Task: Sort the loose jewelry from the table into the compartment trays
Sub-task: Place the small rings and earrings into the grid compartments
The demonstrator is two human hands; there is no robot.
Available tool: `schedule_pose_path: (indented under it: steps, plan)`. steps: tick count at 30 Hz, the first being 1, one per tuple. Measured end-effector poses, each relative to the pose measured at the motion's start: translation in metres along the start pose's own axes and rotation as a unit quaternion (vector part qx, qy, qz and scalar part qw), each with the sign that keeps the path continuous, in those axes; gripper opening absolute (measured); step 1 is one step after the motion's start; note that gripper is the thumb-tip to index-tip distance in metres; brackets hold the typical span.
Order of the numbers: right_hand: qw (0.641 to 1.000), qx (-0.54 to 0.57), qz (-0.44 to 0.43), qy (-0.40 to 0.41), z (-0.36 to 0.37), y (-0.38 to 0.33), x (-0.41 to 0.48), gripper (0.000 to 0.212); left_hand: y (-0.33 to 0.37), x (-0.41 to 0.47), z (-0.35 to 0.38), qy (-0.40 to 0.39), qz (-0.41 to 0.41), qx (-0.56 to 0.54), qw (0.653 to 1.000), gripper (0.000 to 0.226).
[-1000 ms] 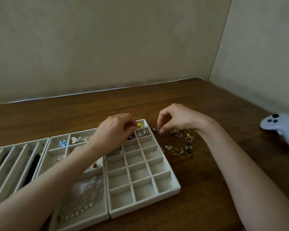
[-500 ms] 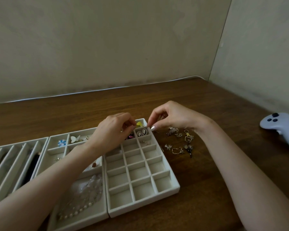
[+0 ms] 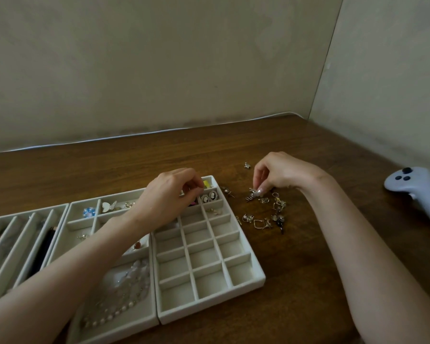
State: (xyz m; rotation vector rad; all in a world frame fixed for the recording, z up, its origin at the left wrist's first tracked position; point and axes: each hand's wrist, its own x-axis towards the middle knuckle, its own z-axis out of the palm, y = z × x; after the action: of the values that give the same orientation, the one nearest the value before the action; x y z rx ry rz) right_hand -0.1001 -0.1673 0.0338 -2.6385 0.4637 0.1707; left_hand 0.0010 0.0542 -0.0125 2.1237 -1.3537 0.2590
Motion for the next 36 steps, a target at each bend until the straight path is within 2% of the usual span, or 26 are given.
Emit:
schedule_pose_path:
  steps: [8,19,22,28,32,36]
  plan:
    - [0.998,-0.009,0.005,0.056,-0.001,0.005,0.004,0.007,0.001,0.0,-0.001,-0.001,-0.002,0.001,1.0,0.007]
    - [0.985,0.083,-0.036,0.149,-0.002,0.007,0.007,0.003,0.002,0.0,-0.001,0.008,0.006,-0.004,1.0,0.006]
    - [0.982,0.107,-0.062,0.142,0.003,0.003,0.008,0.004,0.003,0.0,-0.002,0.006,0.007,-0.005,1.0,0.007]
    - [0.993,0.054,-0.072,0.079,0.016,-0.005,0.012,0.005,0.004,-0.001,-0.003,0.002,0.01,-0.004,1.0,0.006]
    - [0.987,0.076,-0.05,0.131,0.004,0.003,0.008,0.004,0.004,-0.001,-0.002,0.0,0.012,-0.004,1.0,0.007]
    - [0.984,0.065,0.014,0.168,-0.011,0.022,0.006,0.006,0.005,0.0,-0.001,0.004,0.02,-0.006,1.0,0.006]
